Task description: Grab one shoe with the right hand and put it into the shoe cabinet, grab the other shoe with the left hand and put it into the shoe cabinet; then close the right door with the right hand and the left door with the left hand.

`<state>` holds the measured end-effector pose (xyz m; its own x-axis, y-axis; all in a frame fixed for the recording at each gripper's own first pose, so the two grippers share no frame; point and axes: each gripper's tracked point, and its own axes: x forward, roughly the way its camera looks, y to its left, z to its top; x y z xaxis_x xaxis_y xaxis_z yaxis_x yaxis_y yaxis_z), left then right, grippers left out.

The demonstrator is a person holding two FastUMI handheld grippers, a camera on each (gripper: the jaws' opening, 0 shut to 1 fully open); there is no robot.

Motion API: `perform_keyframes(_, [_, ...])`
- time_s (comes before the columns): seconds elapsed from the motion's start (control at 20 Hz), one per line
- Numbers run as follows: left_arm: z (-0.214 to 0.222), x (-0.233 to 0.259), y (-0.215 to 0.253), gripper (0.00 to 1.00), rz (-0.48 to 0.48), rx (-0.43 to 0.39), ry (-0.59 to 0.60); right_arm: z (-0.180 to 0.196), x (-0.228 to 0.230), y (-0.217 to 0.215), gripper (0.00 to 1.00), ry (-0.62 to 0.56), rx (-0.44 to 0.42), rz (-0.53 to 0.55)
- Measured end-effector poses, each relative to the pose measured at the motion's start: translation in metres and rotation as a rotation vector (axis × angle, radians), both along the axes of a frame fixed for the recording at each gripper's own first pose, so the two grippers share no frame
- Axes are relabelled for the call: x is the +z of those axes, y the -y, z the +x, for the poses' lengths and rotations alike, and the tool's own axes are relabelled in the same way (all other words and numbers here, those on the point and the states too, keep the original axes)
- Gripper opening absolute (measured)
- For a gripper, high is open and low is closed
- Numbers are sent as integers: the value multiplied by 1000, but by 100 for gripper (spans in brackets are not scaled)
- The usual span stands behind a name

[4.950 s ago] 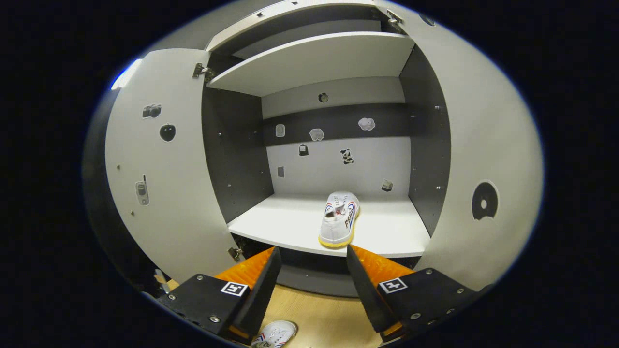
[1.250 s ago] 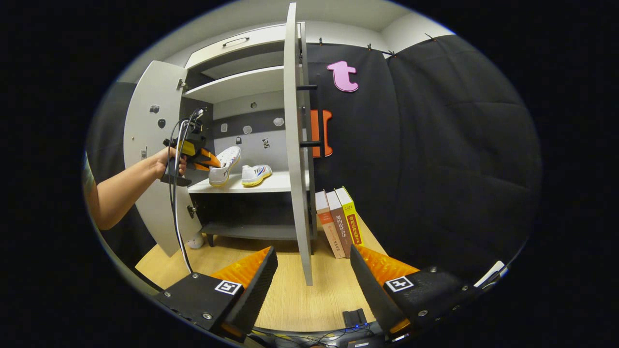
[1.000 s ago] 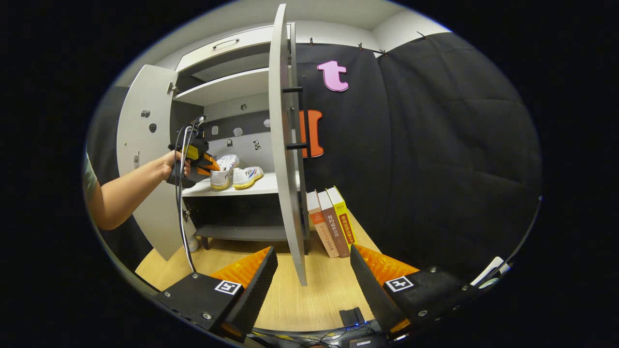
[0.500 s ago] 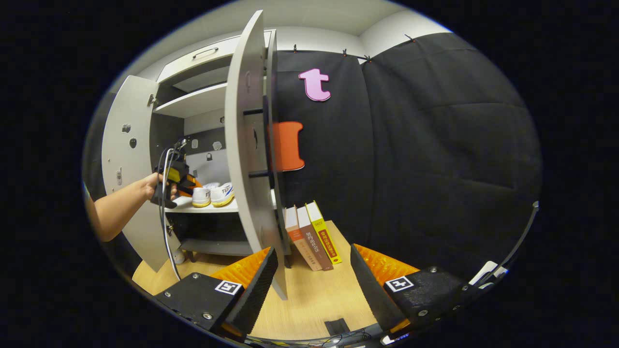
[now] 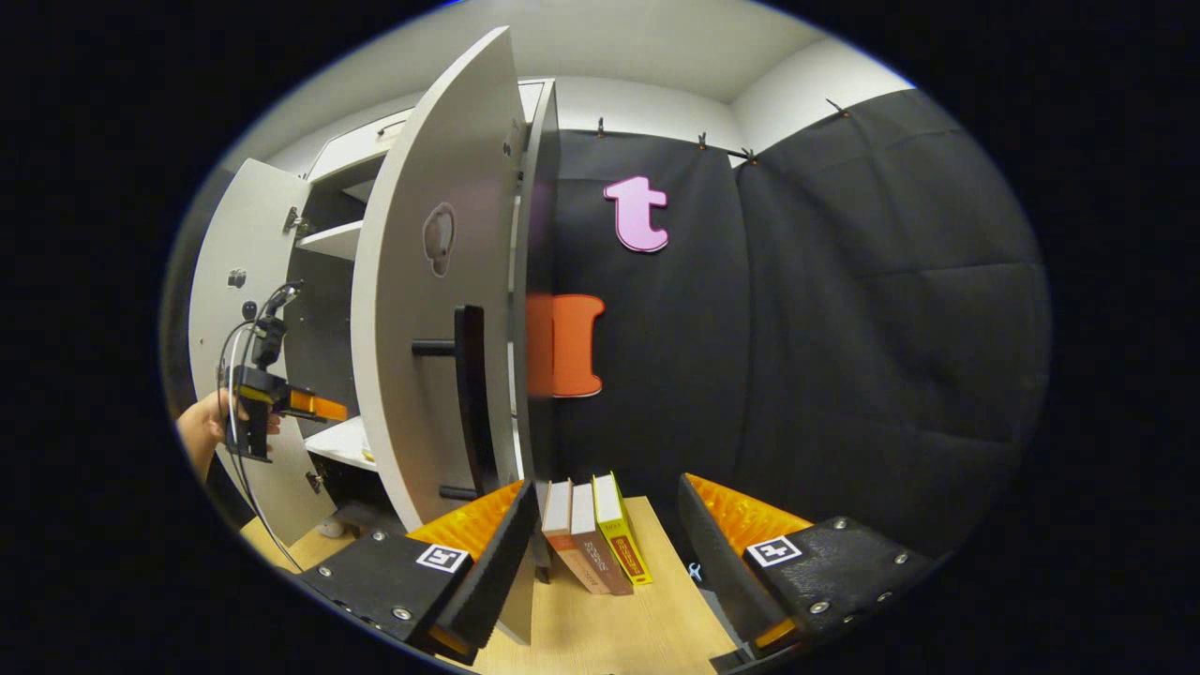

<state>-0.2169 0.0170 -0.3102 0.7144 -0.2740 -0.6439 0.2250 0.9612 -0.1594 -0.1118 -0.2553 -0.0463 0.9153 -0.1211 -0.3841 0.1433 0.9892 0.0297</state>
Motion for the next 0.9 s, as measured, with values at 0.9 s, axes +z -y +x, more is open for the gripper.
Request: perform_keyframes(0.9, [-155, 145, -92, 97, 73, 30, 232, 50, 16, -162, 60, 65, 450, 87])
